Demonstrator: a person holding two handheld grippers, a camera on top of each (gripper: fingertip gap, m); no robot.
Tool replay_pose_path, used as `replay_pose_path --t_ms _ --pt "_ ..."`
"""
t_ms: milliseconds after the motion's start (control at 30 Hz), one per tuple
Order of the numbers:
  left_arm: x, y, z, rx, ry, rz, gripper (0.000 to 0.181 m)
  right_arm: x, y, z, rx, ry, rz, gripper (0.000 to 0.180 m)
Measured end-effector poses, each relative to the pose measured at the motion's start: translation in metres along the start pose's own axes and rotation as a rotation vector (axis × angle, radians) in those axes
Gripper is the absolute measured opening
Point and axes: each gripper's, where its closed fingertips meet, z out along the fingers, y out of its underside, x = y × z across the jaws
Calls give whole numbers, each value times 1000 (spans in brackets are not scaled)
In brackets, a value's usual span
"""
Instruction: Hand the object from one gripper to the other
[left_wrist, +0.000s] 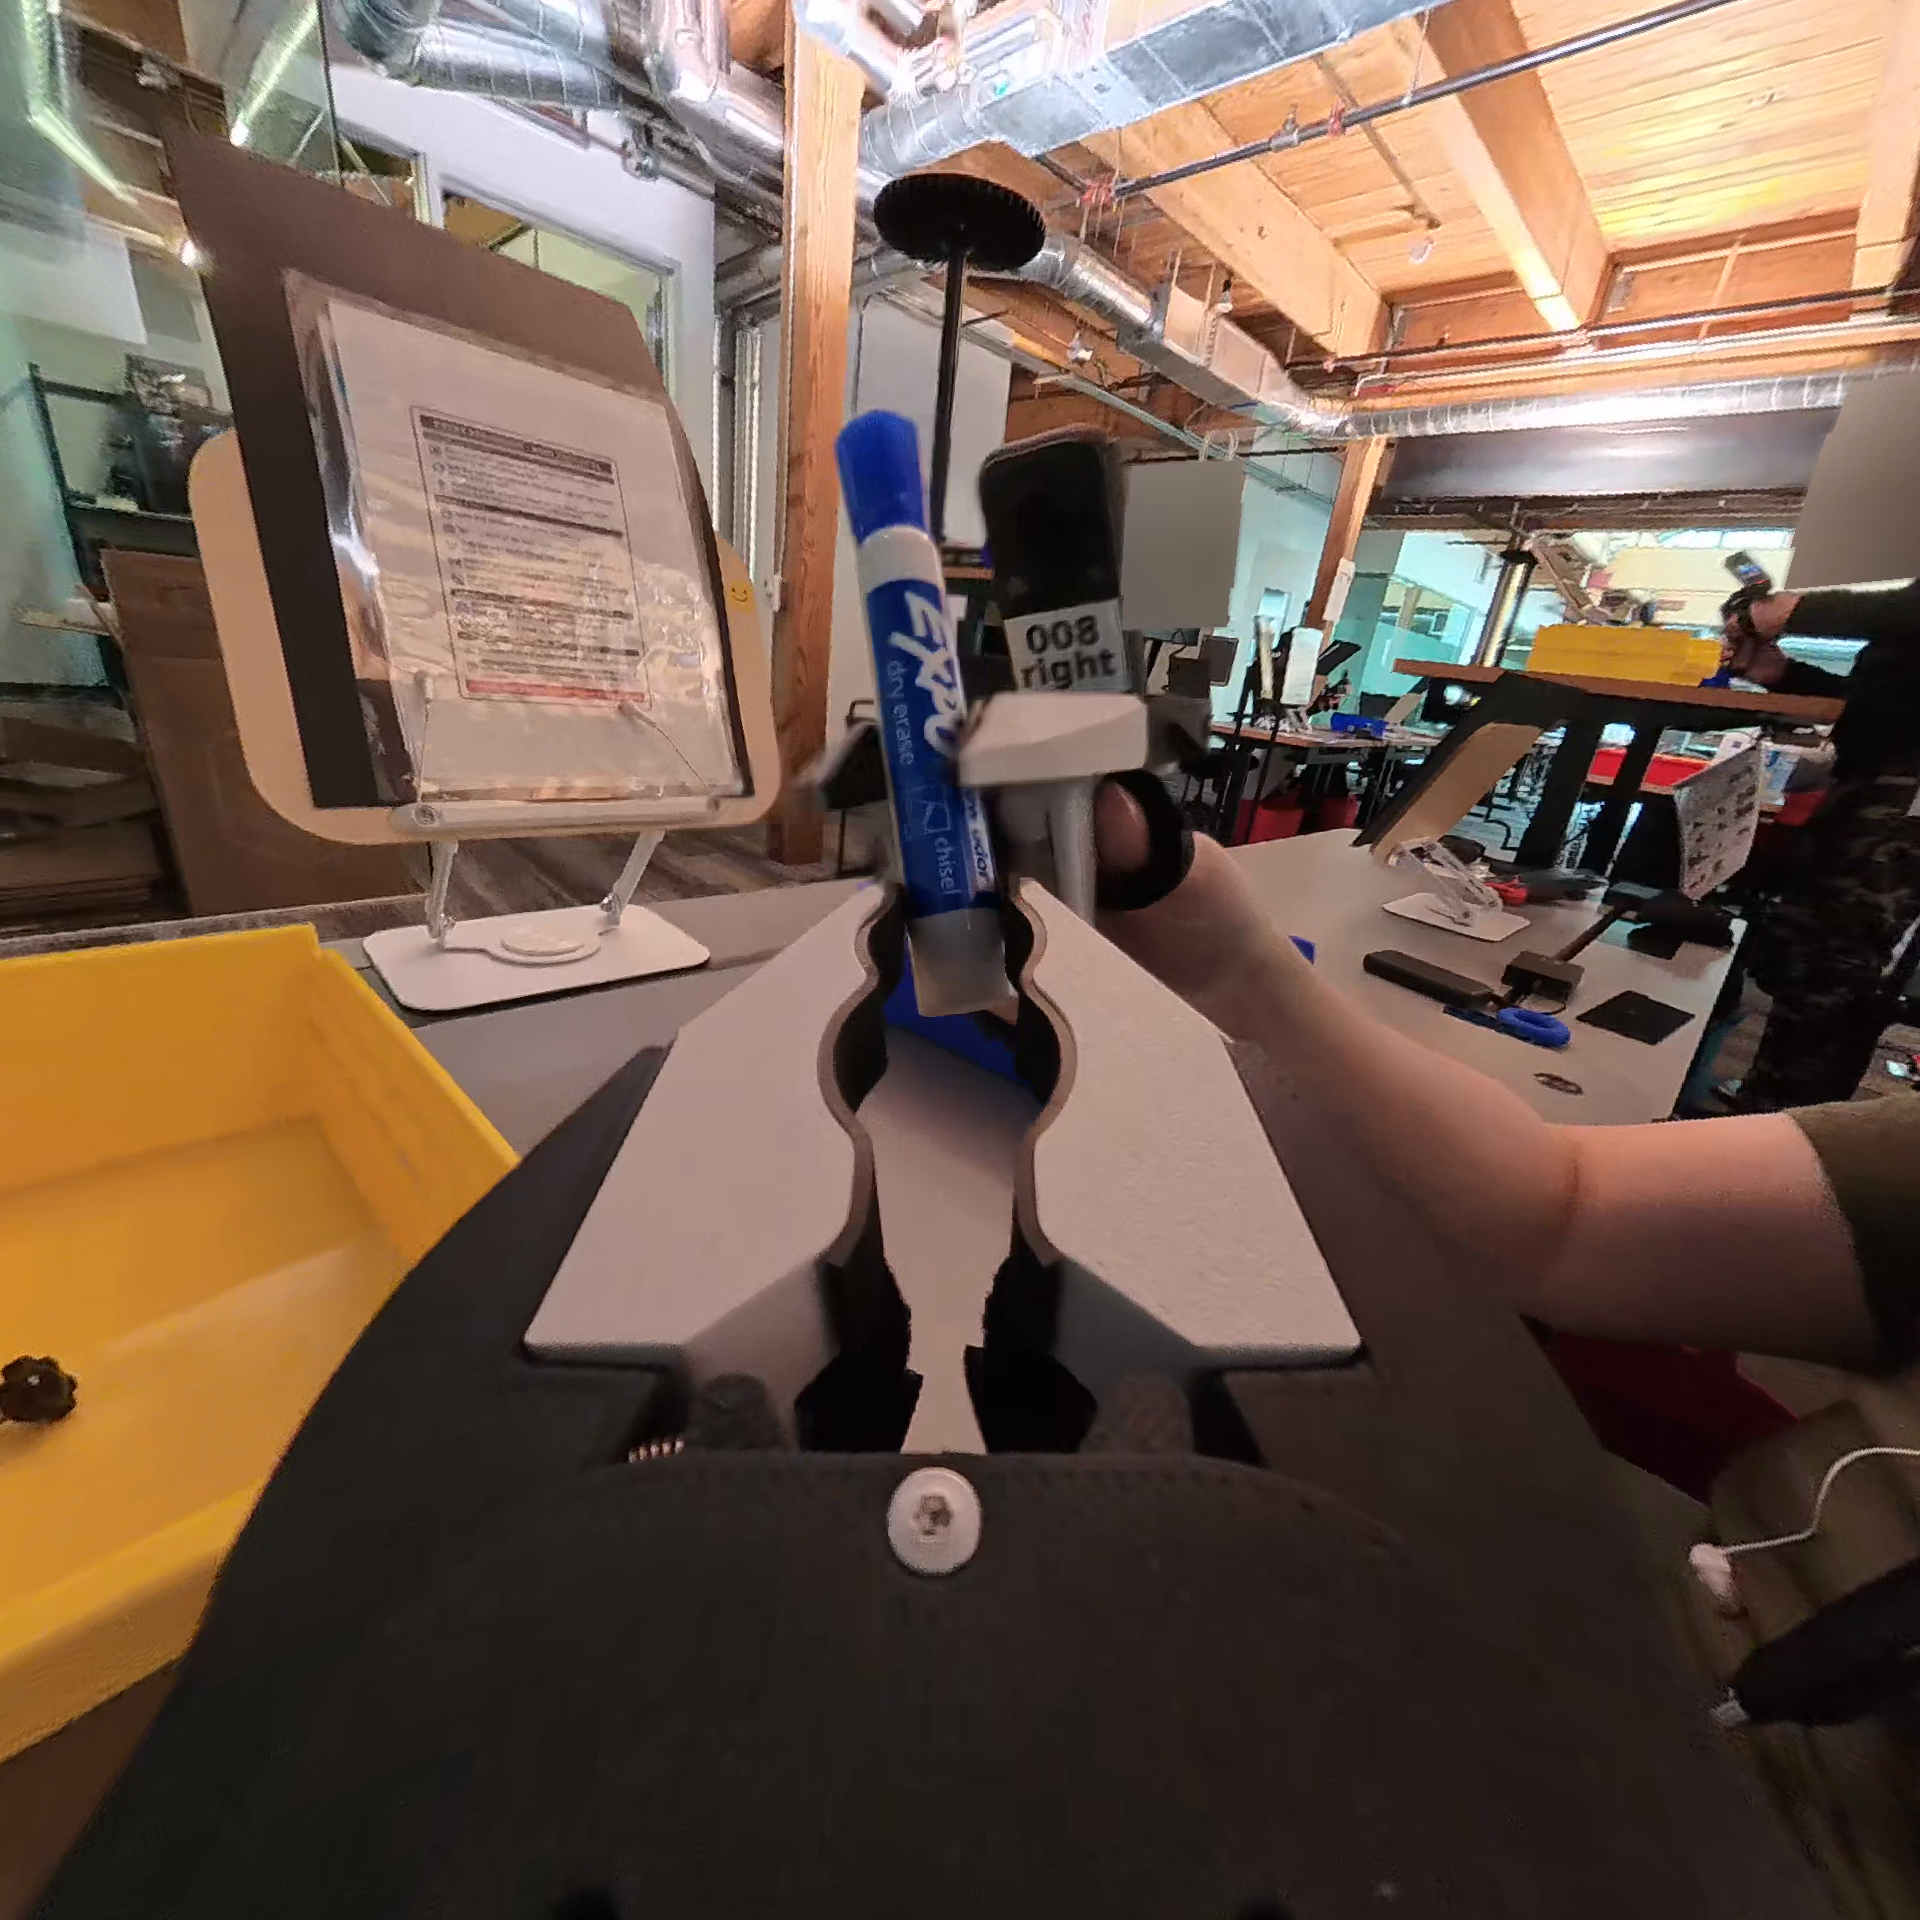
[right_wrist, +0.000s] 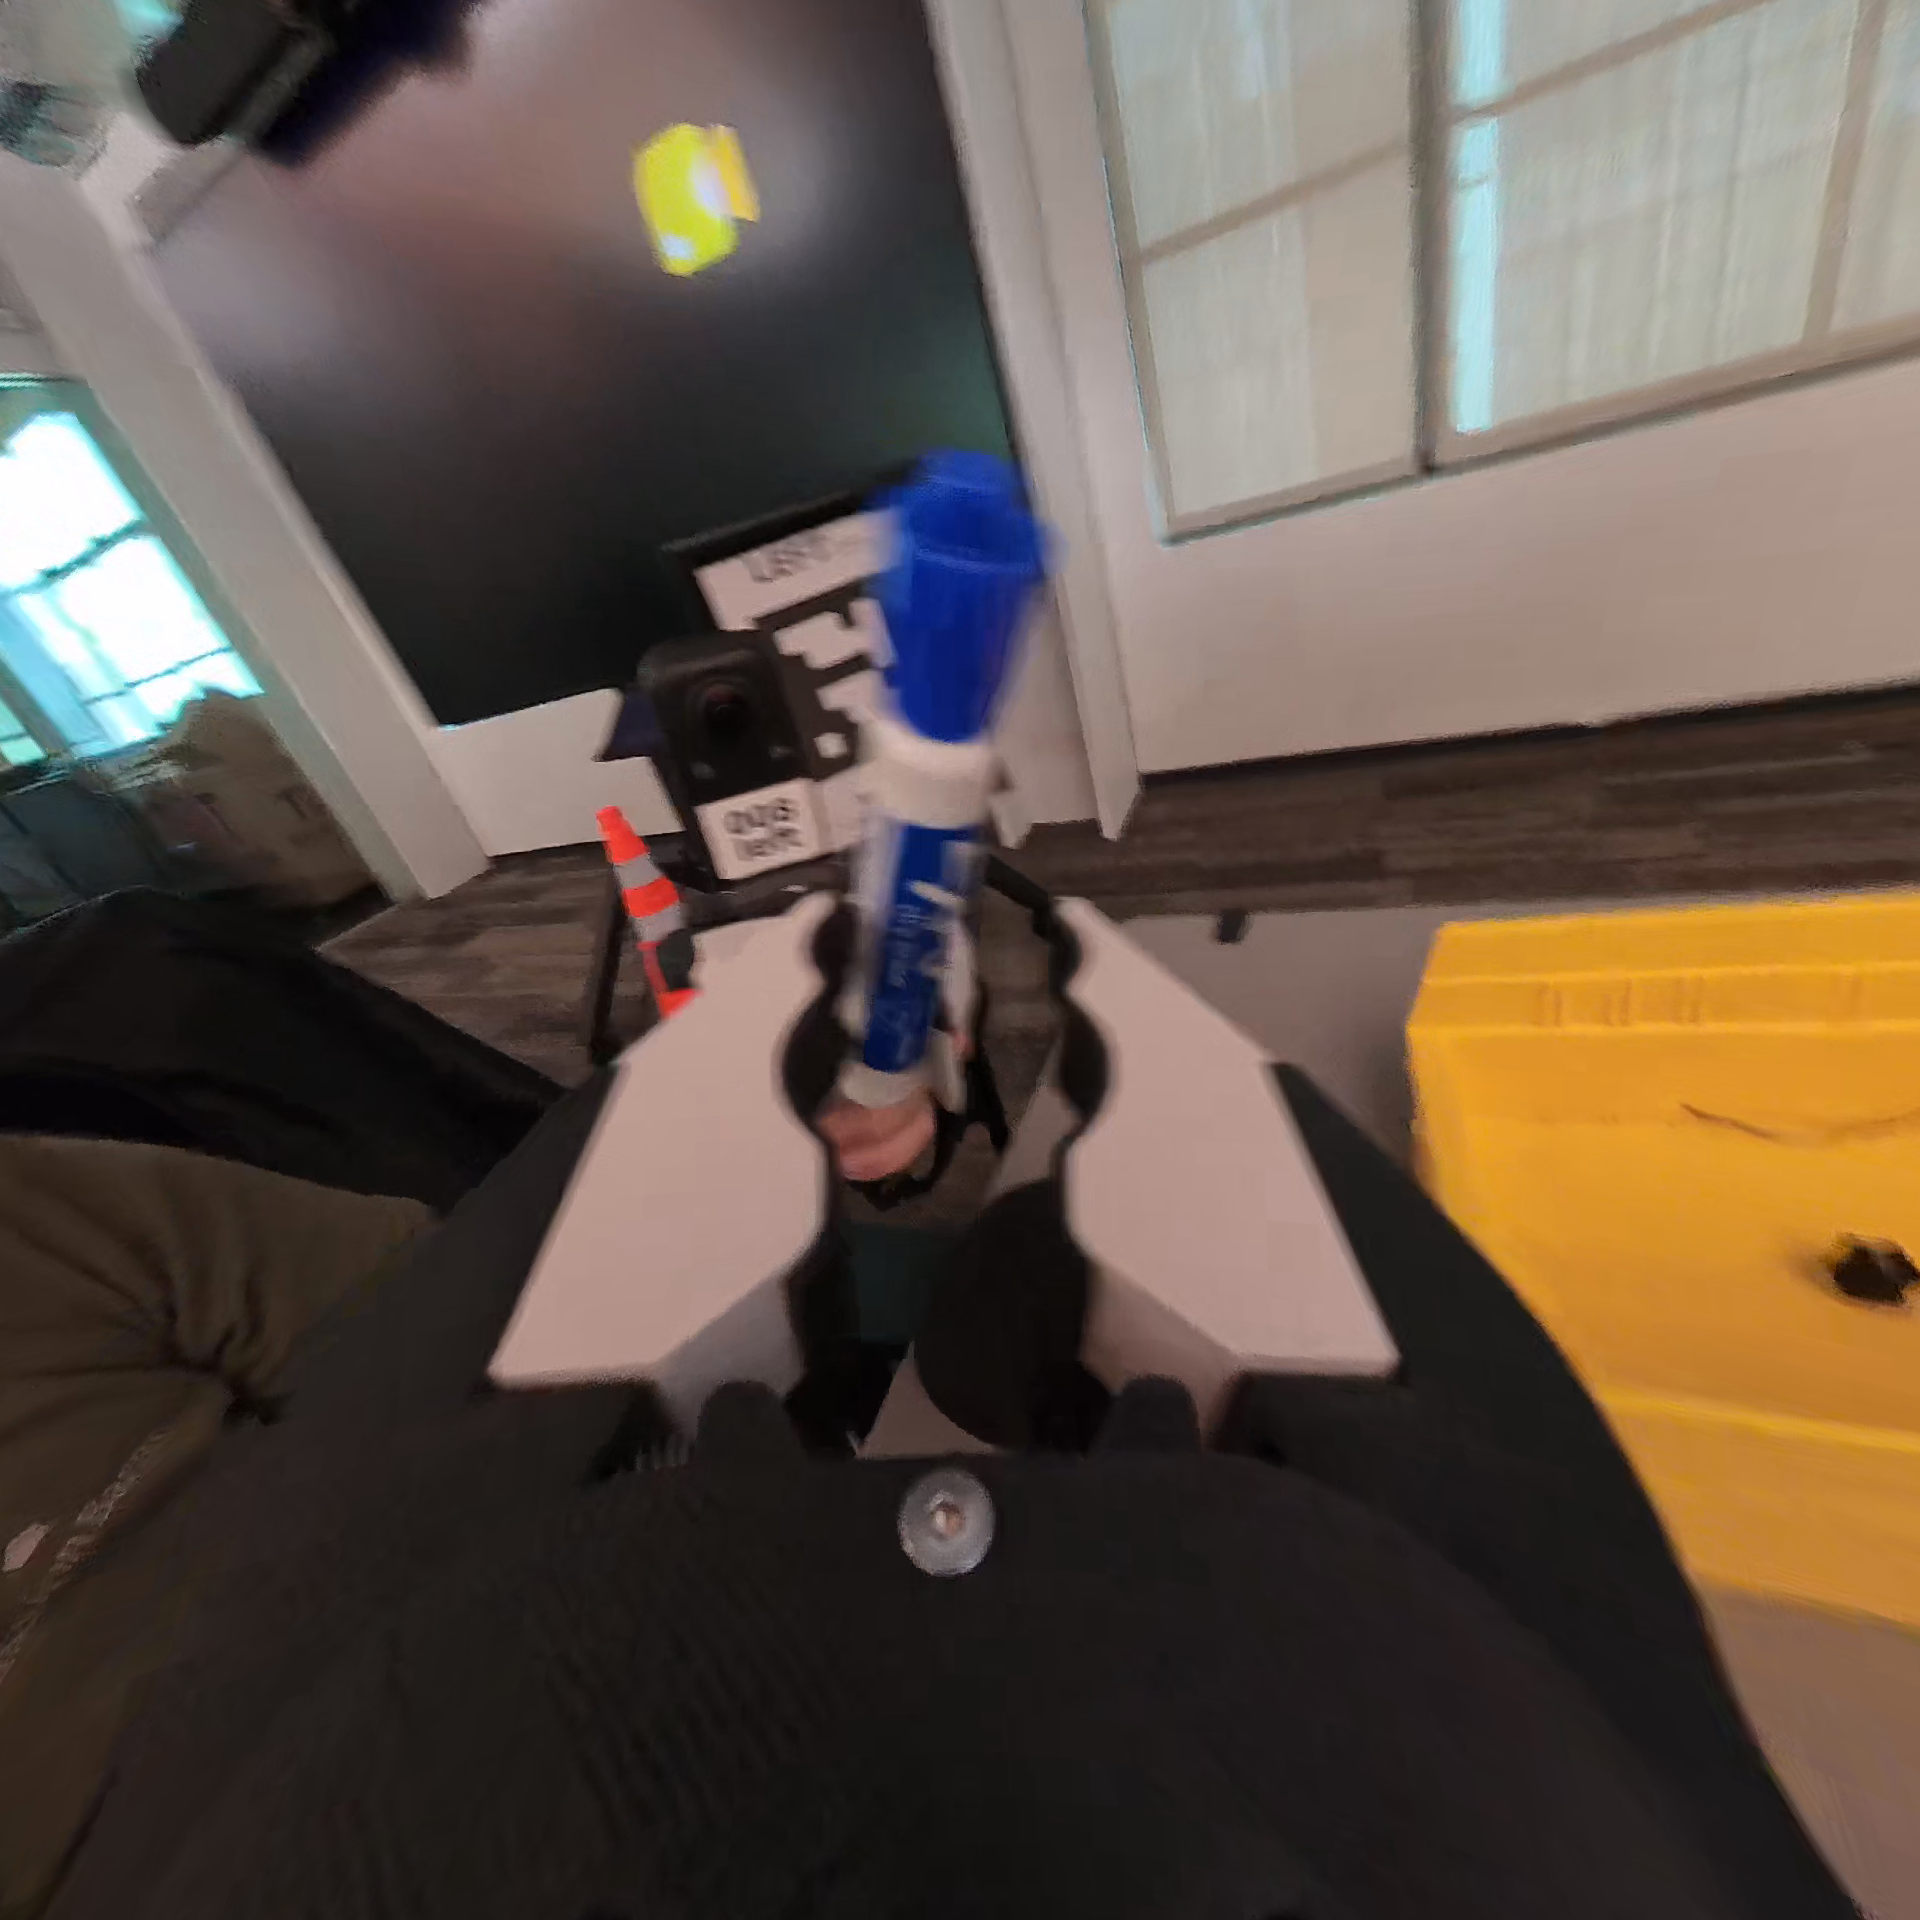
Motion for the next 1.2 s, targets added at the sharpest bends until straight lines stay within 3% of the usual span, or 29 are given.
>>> replay_pose_path --t_ms 33,100,167,233,300,367,433,533,700,767,867,1000,1100,1200 --pt "0 3 1 -7 4 6 17 -7 -1 1 15 -42 -10 18" --pt "-9 11 1 -54 -40 32 25 2 3 2 -18 28 -54 18" --pt "-24 21 -2 -134 -140 77 64 33 4 -11 -86 288 -255 18" --pt "-33 22 -7 -167 -220 114 82 58 -5 -33 -190 570 -642 17" --pt "-29 17 -9 -149 -238 144 76 61 -18 -48 -289 766 -1069 17" --pt "-20 14 -8 -148 -225 149 75 45 -21 -44 -325 810 -1470 17" --pt "-6 13 -4 -163 -183 121 80 26 -8 -29 -326 738 -1746 17" --pt "9 14 0 -210 -158 72 96 14 -8 -21 -271 762 -1829 17" --pt "5 11 -2 -233 -268 126 67 2 -7 -13 -270 782 -1976 17" --pt "1 11 -2 -239 -302 125 65 5 -8 -14 -290 810 -1974 17" --pt "-3 10 0 -230 -333 134 77 9 -14 -16 -324 884 -1991 17" --pt "-5 -1 4 -172 -364 207 54 8 -11 -11 -352 901 -2002 18" --pt "-4 -5 4 -149 -371 256 22 8 -7 -6 -378 892 -2010 17" --pt "-11 -3 1 -172 -414 297 15 7 -4 -3 -373 877 -1998 18"
